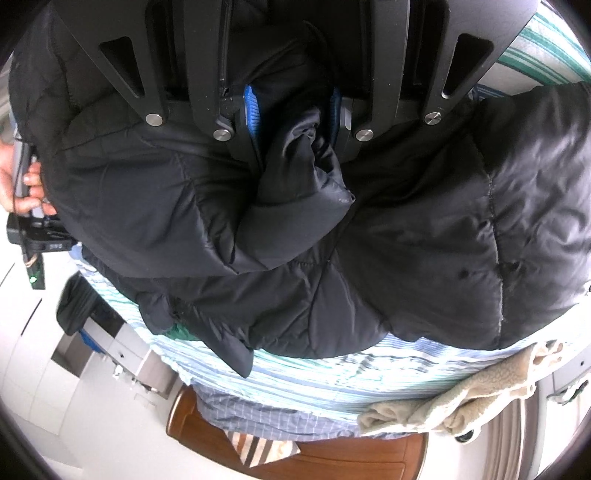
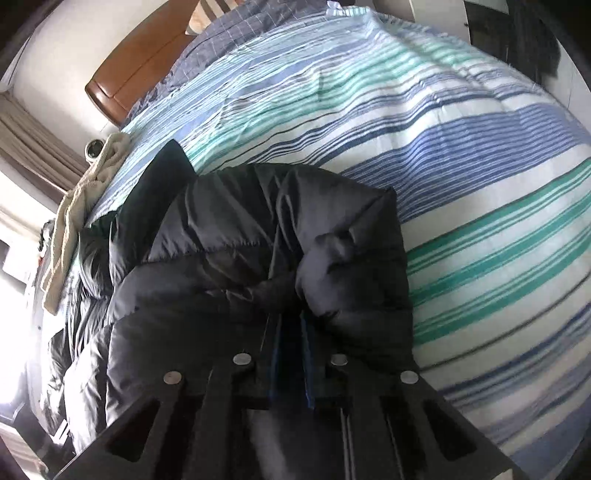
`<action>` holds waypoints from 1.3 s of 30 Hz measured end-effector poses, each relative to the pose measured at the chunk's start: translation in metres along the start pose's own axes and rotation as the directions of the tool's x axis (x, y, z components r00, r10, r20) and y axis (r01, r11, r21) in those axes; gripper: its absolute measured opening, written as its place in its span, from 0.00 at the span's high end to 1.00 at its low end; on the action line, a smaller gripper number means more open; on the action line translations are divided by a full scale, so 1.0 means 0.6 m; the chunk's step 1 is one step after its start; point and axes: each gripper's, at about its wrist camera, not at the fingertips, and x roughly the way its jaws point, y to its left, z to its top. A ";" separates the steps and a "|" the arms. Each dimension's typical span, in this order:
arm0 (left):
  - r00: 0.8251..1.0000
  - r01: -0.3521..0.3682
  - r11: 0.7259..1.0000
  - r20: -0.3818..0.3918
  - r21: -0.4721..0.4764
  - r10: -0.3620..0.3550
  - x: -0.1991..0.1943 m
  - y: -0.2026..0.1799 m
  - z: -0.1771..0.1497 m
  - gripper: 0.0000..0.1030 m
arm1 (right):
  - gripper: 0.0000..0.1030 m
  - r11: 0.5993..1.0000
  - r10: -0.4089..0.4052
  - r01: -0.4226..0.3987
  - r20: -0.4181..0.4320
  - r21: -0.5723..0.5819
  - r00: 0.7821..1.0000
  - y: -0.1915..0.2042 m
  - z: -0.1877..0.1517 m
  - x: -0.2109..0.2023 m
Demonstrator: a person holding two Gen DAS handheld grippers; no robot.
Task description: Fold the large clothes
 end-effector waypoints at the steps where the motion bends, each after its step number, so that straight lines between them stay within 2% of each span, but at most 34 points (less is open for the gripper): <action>1: 1.000 -0.005 1.000 0.000 0.004 0.005 0.000 -0.001 0.000 0.71 | 0.88 1.000 -0.003 0.003 0.006 -0.010 1.000 0.001 -0.005 -0.016; 5: 1.000 -0.017 1.000 0.003 0.013 0.017 0.000 -0.005 0.000 0.71 | 0.87 0.996 0.040 -0.037 0.028 -0.082 0.999 0.026 -0.057 -0.090; 7: 1.000 -0.018 1.000 0.002 0.015 0.018 0.000 -0.007 0.000 0.71 | 0.87 0.994 0.081 -0.080 0.008 -0.079 0.997 0.029 -0.091 -0.114; 9: 1.000 -0.023 1.000 0.001 0.019 0.023 0.000 -0.007 0.000 0.71 | 0.86 0.993 0.093 -0.095 -0.040 -0.070 0.995 0.028 -0.119 -0.109; 11: 1.000 -0.031 0.999 0.001 0.027 0.031 -0.001 -0.010 0.000 0.70 | 0.86 0.994 0.064 -0.071 -0.090 -0.083 0.994 0.022 -0.142 -0.082; 12: 0.999 -0.033 0.999 0.001 0.031 0.033 -0.002 -0.012 0.000 0.70 | 0.87 0.994 0.067 -0.074 -0.082 -0.075 0.994 0.018 -0.149 -0.074; 14: 0.999 -0.042 0.998 -0.002 0.040 0.042 -0.004 -0.015 0.001 0.68 | 0.86 0.996 0.076 -0.078 -0.047 -0.036 0.996 0.007 -0.155 -0.084; 16: 0.998 -0.063 0.997 -0.004 0.049 0.064 -0.010 -0.019 0.005 0.62 | 0.85 0.999 0.046 -0.046 0.000 -0.018 0.999 0.009 -0.163 -0.116; 17: 0.997 -0.082 0.995 -0.007 0.053 0.083 -0.015 -0.023 0.005 0.53 | 0.80 0.999 0.041 -0.041 0.027 -0.027 0.999 0.009 -0.171 -0.136; 19: 0.994 -0.113 0.992 -0.007 0.062 0.114 -0.029 -0.030 0.002 0.40 | 0.75 0.997 0.033 -0.025 0.107 -0.079 0.994 0.024 -0.189 -0.185; 21: 0.995 -0.094 0.993 -0.014 0.065 0.095 -0.051 -0.035 -0.008 0.39 | 0.73 0.989 0.027 -0.002 0.162 -0.151 0.986 0.037 -0.214 -0.231; 22: 0.997 -0.078 0.995 -0.019 0.062 0.080 -0.066 -0.038 -0.015 0.38 | 0.66 0.981 0.022 0.013 0.177 -0.191 0.984 0.046 -0.234 -0.253; 23: 0.997 -0.069 0.996 -0.019 0.058 0.070 -0.079 -0.040 -0.022 0.37 | 0.53 0.976 0.016 0.025 0.186 -0.218 0.982 0.049 -0.248 -0.269; 25: 0.999 -0.034 0.998 -0.003 0.052 0.034 -0.119 -0.046 -0.044 0.33 | 0.38 0.964 0.018 0.036 0.199 -0.263 0.980 0.056 -0.289 -0.298; 26: 1.000 -0.022 0.998 0.005 0.054 0.022 -0.139 -0.050 -0.057 0.29 | 0.32 0.963 0.023 0.033 0.204 -0.267 0.979 0.060 -0.303 -0.304; 28: 1.000 -0.015 0.998 0.020 0.059 0.014 -0.169 -0.057 -0.078 0.24 | 0.27 0.970 0.024 0.031 0.223 -0.240 0.974 0.055 -0.342 -0.322; 34: 1.000 -0.022 0.997 0.014 0.072 0.021 -0.236 -0.079 -0.138 0.23 | 0.27 0.985 0.020 0.030 0.288 -0.168 0.958 0.073 -0.428 -0.350; 39: 1.000 -0.027 1.000 0.013 0.012 0.026 -0.274 -0.089 -0.170 0.23 | 0.27 0.981 -0.039 0.104 0.363 -0.163 0.931 0.085 -0.470 -0.374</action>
